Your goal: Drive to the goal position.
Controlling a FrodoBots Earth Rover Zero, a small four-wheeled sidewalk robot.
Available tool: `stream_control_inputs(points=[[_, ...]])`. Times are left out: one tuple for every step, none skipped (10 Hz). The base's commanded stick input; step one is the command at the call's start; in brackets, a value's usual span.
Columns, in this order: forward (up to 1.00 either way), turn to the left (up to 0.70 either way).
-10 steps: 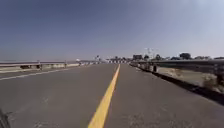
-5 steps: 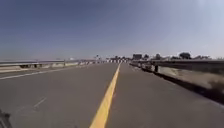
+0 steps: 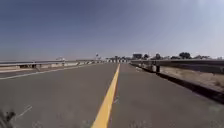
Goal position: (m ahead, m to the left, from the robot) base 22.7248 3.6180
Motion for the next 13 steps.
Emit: stream_control_inputs(points=[[0.5,0.0],[0.5,0.0],[0.5,0.0],[0.5,0.0],[0.5,0.0],[0.5,0.0],[0.5,0.0],[0.5,0.0],[0.5,0.0],[0.5,0.0],[0.5,0.0],[0.5,0.0],[0.5,0.0]])
